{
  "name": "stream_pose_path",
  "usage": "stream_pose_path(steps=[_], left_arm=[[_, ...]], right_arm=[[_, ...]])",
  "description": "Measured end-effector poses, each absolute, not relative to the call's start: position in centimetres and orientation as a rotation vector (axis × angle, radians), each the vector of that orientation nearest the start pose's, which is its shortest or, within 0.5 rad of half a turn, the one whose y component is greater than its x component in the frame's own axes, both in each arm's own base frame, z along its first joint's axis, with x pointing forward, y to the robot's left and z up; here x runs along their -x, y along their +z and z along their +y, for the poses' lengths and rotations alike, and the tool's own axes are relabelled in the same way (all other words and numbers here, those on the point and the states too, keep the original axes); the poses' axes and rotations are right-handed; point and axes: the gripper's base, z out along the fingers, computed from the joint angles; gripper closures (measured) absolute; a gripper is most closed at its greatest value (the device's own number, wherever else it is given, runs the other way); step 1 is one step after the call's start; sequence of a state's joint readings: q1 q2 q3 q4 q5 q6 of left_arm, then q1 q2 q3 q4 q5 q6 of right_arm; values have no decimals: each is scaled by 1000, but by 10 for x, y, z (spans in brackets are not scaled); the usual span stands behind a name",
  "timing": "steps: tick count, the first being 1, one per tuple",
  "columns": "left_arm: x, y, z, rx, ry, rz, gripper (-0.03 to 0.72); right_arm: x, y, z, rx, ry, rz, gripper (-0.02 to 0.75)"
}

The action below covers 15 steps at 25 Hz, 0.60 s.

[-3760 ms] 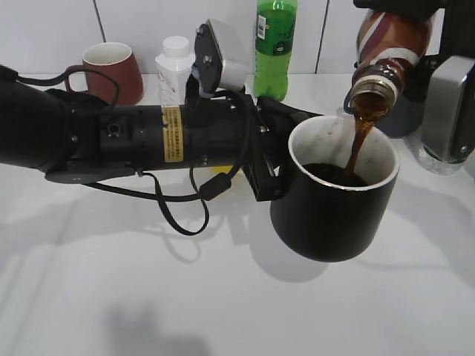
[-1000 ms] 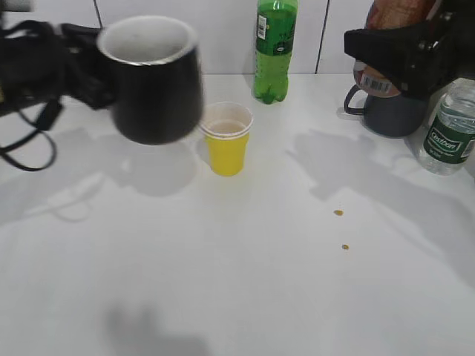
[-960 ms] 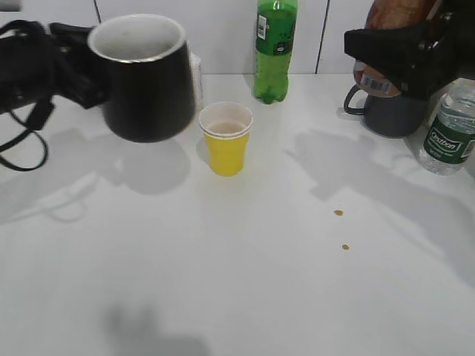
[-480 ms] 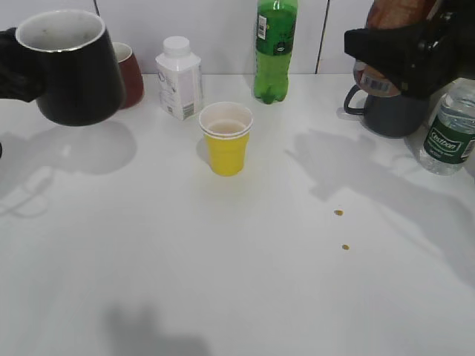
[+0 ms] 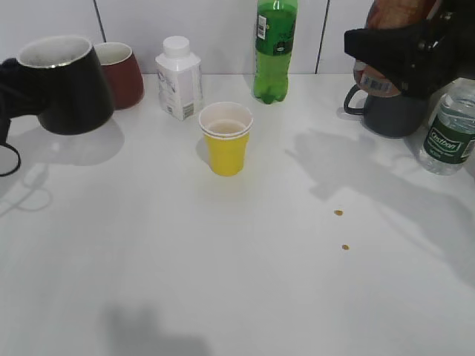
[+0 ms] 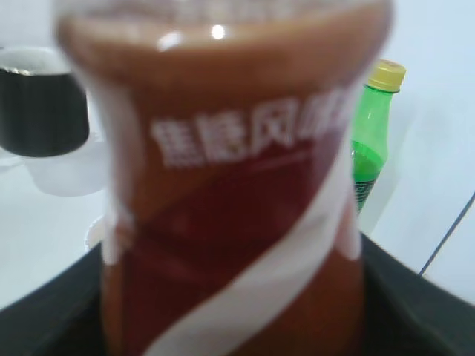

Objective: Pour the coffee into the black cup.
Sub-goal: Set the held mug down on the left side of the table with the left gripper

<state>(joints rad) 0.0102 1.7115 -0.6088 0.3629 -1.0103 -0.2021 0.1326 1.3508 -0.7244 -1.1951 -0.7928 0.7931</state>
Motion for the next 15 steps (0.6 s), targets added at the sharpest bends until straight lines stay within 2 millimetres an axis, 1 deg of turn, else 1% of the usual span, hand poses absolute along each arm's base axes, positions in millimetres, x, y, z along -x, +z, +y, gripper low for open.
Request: stream_pose_path(steps=[5, 7, 15], left_arm=[[-323, 163, -22, -171, -259, 1630, 635], [-325, 155, -21, -164, -251, 1640, 635], [-333, 123, -21, -223, -197, 1699, 636]], right_arm=[[-259, 285, 95, 840, 534, 1520, 212], [-259, 285, 95, 840, 534, 1520, 212], [-259, 285, 95, 840, 534, 1520, 212]])
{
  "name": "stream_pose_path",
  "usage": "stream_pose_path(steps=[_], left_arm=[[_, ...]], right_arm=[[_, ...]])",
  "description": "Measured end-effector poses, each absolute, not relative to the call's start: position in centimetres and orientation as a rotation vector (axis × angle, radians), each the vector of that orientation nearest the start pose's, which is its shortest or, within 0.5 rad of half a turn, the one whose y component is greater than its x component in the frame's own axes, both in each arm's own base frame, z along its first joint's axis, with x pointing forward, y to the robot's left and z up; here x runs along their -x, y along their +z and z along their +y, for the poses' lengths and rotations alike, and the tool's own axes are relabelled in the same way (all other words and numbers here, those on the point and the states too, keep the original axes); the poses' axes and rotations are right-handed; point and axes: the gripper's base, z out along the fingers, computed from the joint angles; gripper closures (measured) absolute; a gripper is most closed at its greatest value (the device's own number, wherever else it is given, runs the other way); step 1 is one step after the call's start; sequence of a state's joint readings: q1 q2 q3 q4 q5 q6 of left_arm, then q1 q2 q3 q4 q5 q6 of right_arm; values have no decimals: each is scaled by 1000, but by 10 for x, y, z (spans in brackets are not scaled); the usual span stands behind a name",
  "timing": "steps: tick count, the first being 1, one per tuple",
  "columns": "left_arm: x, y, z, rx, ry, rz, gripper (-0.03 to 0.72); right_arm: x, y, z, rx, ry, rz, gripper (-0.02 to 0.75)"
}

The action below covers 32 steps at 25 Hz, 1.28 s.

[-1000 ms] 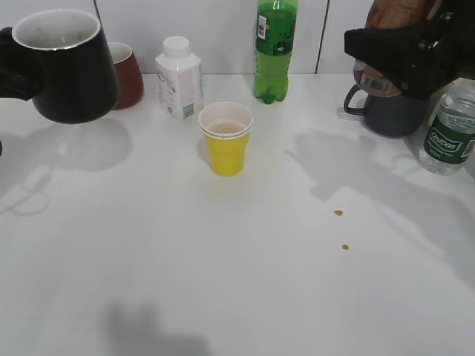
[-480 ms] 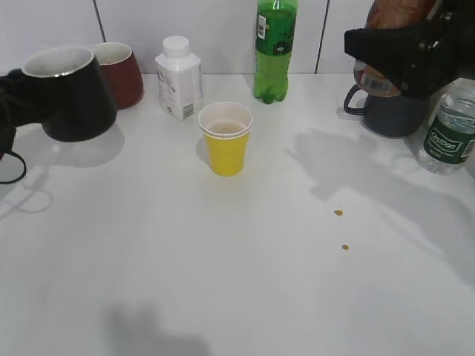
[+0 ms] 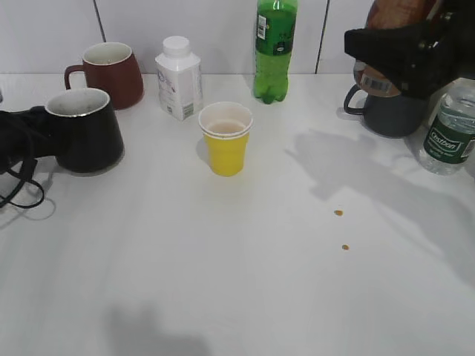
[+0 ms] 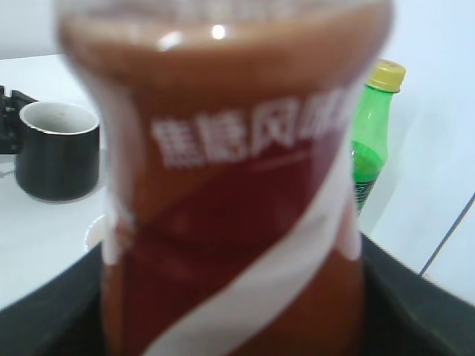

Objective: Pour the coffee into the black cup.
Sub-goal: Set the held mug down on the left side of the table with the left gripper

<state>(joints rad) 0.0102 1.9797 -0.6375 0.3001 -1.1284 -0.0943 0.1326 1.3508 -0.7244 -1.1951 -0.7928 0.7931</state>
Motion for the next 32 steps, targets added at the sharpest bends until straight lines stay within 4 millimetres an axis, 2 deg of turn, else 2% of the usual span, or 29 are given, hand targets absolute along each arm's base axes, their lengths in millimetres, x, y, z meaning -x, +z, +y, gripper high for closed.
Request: stream_pose_path(steps=[6, 17, 27, 32], left_arm=[[-345, 117, -21, -228, -193, 1679, 636], [-346, 115, -21, -230, -200, 1669, 622], [-346, 115, -22, -223, -207, 1671, 482], [-345, 116, -21, -220, -208, 1669, 454]], right_arm=[[-259, 285, 95, 840, 534, 1520, 212], [-259, 285, 95, 840, 534, 1520, 212], [-259, 285, 95, 838, 535, 1521, 212], [-259, 285, 95, 838, 535, 1521, 212]])
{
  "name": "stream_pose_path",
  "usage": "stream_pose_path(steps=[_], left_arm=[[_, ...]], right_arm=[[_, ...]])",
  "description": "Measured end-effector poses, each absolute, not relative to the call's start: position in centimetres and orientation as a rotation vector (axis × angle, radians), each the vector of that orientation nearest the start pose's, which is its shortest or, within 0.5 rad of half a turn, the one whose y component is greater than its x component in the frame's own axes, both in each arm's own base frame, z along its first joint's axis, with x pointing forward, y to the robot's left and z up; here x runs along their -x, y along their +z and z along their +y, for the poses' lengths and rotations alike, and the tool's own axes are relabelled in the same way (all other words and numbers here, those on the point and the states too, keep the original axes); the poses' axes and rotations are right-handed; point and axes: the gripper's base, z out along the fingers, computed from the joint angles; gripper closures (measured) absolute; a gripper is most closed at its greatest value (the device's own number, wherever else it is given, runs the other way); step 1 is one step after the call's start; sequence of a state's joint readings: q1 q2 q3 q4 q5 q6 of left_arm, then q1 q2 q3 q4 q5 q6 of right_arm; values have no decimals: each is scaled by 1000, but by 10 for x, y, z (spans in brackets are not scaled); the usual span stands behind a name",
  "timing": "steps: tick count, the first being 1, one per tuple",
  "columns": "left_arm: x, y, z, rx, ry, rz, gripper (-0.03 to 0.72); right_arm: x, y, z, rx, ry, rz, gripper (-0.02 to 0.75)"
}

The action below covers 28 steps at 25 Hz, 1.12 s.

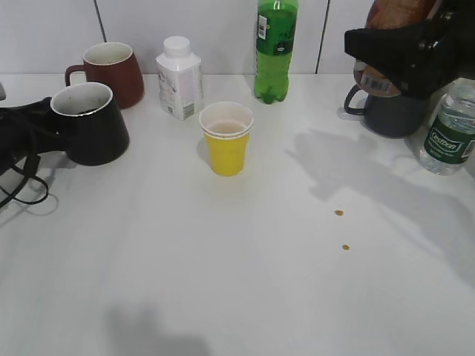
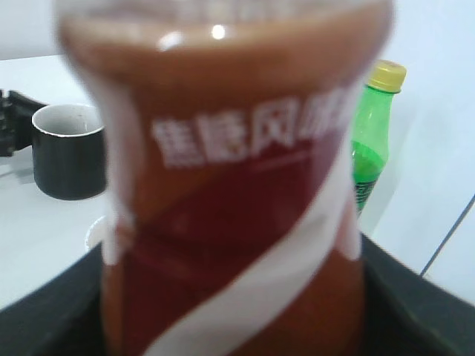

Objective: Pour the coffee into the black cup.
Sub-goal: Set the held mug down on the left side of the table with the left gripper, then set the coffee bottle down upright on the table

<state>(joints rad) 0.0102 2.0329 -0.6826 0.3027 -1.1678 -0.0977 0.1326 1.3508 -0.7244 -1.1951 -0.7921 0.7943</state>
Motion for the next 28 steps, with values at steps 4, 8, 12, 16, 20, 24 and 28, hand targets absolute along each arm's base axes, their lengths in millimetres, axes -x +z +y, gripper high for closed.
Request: stream_pose_path(steps=[4, 8, 12, 16, 20, 24, 28], left_arm=[[-332, 115, -21, -212, -212, 1694, 449], [-317, 116, -20, -189, -206, 1719, 449], [-300, 125, -17, -152, -189, 1723, 449], [-282, 142, -18, -158, -191, 1690, 449], [-268, 163, -21, -180, -220, 1625, 449], [-257, 179, -26, -227, -264, 1574, 449], [-251, 189, -33, -279, -287, 1572, 449]], right_arm=[[-259, 285, 95, 838, 535, 1522, 212], [-259, 285, 95, 838, 535, 1522, 212], [-260, 284, 95, 838, 536, 1524, 212], [-265, 274, 96, 836, 551, 1559, 212], [-275, 256, 97, 816, 580, 1622, 212], [-287, 237, 97, 749, 619, 1692, 212], [-297, 214, 97, 722, 629, 1751, 212]])
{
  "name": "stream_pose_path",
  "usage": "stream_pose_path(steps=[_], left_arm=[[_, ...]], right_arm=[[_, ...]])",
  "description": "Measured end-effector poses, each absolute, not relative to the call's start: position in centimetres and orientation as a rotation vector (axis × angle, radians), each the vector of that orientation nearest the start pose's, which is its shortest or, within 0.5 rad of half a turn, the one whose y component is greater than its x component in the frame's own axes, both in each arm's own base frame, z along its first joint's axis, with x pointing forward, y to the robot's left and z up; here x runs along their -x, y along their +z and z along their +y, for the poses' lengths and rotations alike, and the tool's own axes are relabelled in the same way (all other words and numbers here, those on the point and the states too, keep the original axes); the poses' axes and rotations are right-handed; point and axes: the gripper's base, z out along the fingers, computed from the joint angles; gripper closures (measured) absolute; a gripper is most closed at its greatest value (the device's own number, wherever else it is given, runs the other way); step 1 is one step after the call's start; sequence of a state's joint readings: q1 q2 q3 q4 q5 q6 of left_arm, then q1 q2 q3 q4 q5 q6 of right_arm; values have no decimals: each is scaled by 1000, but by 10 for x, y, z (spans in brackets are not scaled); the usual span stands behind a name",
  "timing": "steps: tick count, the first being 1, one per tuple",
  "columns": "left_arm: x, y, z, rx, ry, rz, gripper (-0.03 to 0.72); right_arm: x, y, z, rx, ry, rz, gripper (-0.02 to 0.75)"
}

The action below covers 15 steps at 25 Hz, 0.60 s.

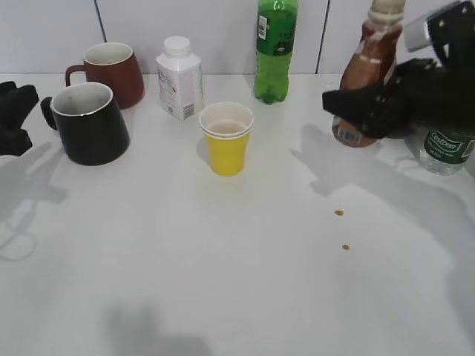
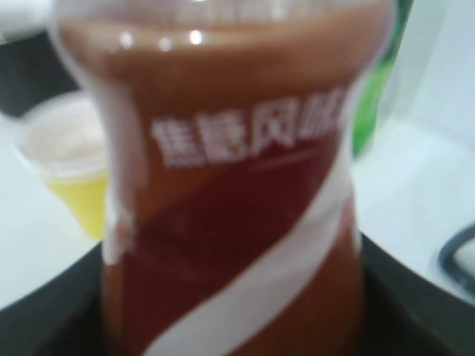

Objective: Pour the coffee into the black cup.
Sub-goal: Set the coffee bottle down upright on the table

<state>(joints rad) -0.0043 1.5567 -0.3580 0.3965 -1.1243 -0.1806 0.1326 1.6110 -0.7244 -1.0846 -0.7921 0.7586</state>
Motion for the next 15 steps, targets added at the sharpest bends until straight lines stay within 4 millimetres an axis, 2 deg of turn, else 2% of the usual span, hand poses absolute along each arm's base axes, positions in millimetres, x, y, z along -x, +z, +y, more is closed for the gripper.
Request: stream_pose_path(steps=[8, 15], left_arm=[[-247, 193, -35, -317, -290, 1579, 449], [-247, 193, -35, -321, -291, 1579, 449]], right_arm=[[-311, 164, 99, 712, 646, 1834, 212], [-321, 141, 97, 655, 618, 1808, 212]])
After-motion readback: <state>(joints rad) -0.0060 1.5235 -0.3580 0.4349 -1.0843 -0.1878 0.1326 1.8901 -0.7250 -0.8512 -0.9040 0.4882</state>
